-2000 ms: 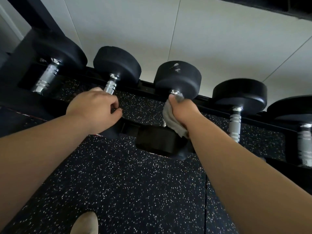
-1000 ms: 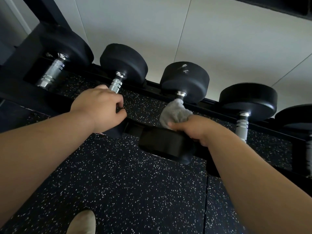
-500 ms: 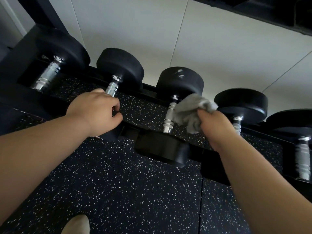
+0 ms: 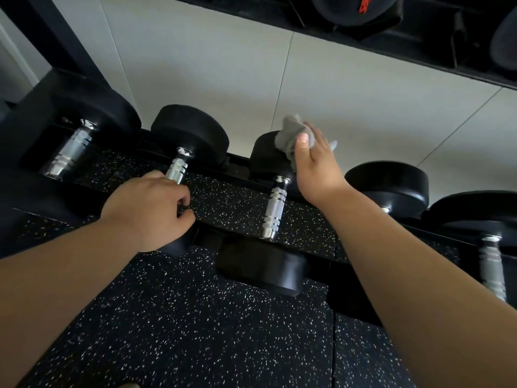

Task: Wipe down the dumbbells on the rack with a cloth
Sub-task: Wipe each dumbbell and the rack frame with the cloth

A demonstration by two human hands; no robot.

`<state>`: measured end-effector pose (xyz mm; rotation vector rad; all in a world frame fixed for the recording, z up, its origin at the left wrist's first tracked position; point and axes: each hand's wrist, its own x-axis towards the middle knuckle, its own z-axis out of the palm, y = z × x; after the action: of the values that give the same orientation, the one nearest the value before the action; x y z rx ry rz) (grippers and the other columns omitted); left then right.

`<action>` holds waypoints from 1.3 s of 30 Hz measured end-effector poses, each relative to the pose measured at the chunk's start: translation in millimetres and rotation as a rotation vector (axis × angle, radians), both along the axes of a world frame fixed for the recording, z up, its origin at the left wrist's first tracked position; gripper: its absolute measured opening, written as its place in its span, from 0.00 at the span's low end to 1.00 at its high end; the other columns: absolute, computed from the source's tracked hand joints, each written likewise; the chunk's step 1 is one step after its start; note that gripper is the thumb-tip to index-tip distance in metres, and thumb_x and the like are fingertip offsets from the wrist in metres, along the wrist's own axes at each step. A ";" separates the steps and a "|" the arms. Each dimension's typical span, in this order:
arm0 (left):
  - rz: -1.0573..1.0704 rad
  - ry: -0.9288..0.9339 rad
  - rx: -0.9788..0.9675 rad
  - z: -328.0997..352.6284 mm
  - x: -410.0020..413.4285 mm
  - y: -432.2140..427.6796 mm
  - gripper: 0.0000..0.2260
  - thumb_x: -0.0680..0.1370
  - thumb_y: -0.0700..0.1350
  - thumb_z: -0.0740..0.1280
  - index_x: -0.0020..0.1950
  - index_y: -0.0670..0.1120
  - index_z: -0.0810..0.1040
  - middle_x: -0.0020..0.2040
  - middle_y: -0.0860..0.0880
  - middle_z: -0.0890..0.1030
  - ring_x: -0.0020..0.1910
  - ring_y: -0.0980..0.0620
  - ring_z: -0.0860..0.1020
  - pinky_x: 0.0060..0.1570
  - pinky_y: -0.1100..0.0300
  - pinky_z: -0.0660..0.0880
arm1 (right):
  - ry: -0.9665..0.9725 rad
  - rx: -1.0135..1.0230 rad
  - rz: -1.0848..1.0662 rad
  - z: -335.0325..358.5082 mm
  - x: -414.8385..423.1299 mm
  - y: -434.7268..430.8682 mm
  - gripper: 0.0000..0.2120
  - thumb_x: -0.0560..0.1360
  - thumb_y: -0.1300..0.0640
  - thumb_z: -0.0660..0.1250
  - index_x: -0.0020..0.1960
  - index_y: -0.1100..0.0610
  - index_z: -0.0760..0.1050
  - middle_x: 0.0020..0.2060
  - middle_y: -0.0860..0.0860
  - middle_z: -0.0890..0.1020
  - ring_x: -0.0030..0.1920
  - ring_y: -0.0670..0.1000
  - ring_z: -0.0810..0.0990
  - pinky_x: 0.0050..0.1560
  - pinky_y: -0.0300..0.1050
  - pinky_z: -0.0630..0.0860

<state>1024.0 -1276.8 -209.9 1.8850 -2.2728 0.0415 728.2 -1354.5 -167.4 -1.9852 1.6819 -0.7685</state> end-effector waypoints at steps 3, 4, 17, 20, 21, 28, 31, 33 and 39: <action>-0.003 0.008 0.008 -1.4 0.6 -0.7 0.09 0.76 0.59 0.67 0.50 0.58 0.83 0.44 0.59 0.81 0.54 0.56 0.74 0.43 0.55 0.74 | 0.129 -0.053 0.032 1.6 -0.6 -8.0 0.27 0.87 0.43 0.46 0.81 0.54 0.62 0.80 0.52 0.63 0.81 0.55 0.56 0.81 0.58 0.55; -0.002 0.016 0.003 -1.3 0.8 -1.0 0.09 0.75 0.58 0.67 0.49 0.57 0.83 0.43 0.59 0.80 0.53 0.56 0.74 0.43 0.55 0.74 | 0.140 -0.058 0.009 0.9 -5.1 -8.5 0.26 0.87 0.44 0.48 0.80 0.55 0.63 0.78 0.53 0.66 0.79 0.56 0.61 0.79 0.54 0.60; -0.011 0.021 -0.008 -3.8 1.3 -1.1 0.10 0.76 0.60 0.65 0.50 0.59 0.82 0.44 0.60 0.80 0.54 0.58 0.74 0.44 0.58 0.70 | 0.426 -0.199 0.085 11.7 28.9 -27.1 0.20 0.84 0.43 0.52 0.73 0.44 0.72 0.71 0.45 0.75 0.72 0.51 0.70 0.71 0.60 0.65; -0.010 0.026 -0.024 -3.4 1.5 -0.2 0.09 0.76 0.59 0.66 0.50 0.58 0.83 0.43 0.59 0.80 0.54 0.57 0.75 0.42 0.58 0.68 | 0.382 -0.122 0.066 9.3 14.2 -34.9 0.20 0.84 0.39 0.54 0.64 0.47 0.77 0.53 0.50 0.83 0.53 0.53 0.81 0.60 0.54 0.77; -0.014 0.026 -0.030 -4.7 2.4 -0.4 0.10 0.75 0.60 0.66 0.49 0.58 0.83 0.42 0.60 0.80 0.53 0.57 0.75 0.42 0.58 0.69 | 0.301 -0.096 0.008 6.6 4.9 -35.9 0.19 0.84 0.40 0.55 0.61 0.51 0.78 0.47 0.51 0.82 0.46 0.54 0.81 0.53 0.51 0.79; -0.025 0.036 -0.050 -8.9 3.1 -2.5 0.10 0.73 0.59 0.67 0.47 0.57 0.84 0.39 0.60 0.79 0.51 0.55 0.77 0.41 0.57 0.74 | -0.018 -0.091 -0.277 -7.6 -21.0 -34.9 0.12 0.84 0.50 0.59 0.51 0.56 0.77 0.39 0.52 0.79 0.39 0.55 0.76 0.37 0.43 0.67; -0.030 0.036 -0.041 -8.7 3.2 -3.1 0.10 0.74 0.60 0.65 0.47 0.57 0.83 0.40 0.60 0.80 0.52 0.55 0.77 0.42 0.56 0.76 | 0.101 -0.197 -0.140 -5.2 10.0 -42.1 0.12 0.82 0.47 0.60 0.58 0.52 0.77 0.48 0.52 0.82 0.48 0.57 0.77 0.43 0.47 0.71; -0.014 0.040 -0.019 -9.3 4.9 -3.6 0.12 0.74 0.62 0.63 0.48 0.59 0.82 0.43 0.59 0.79 0.51 0.56 0.77 0.42 0.57 0.74 | 0.209 -0.244 -0.060 -0.6 23.1 -46.7 0.13 0.79 0.41 0.61 0.54 0.48 0.78 0.48 0.47 0.83 0.50 0.55 0.78 0.47 0.49 0.77; -0.017 0.038 -0.034 -4.7 2.2 0.1 0.06 0.74 0.57 0.71 0.47 0.57 0.84 0.40 0.60 0.78 0.48 0.57 0.75 0.40 0.58 0.69 | 0.078 -0.124 -0.095 3.8 -3.4 -46.7 0.15 0.78 0.38 0.68 0.50 0.50 0.77 0.38 0.45 0.81 0.38 0.49 0.79 0.36 0.42 0.72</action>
<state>1026.3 -1276.7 -214.5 1.8342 -2.2486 0.0406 724.8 -1401.2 -163.7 -2.0547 1.8256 -0.8583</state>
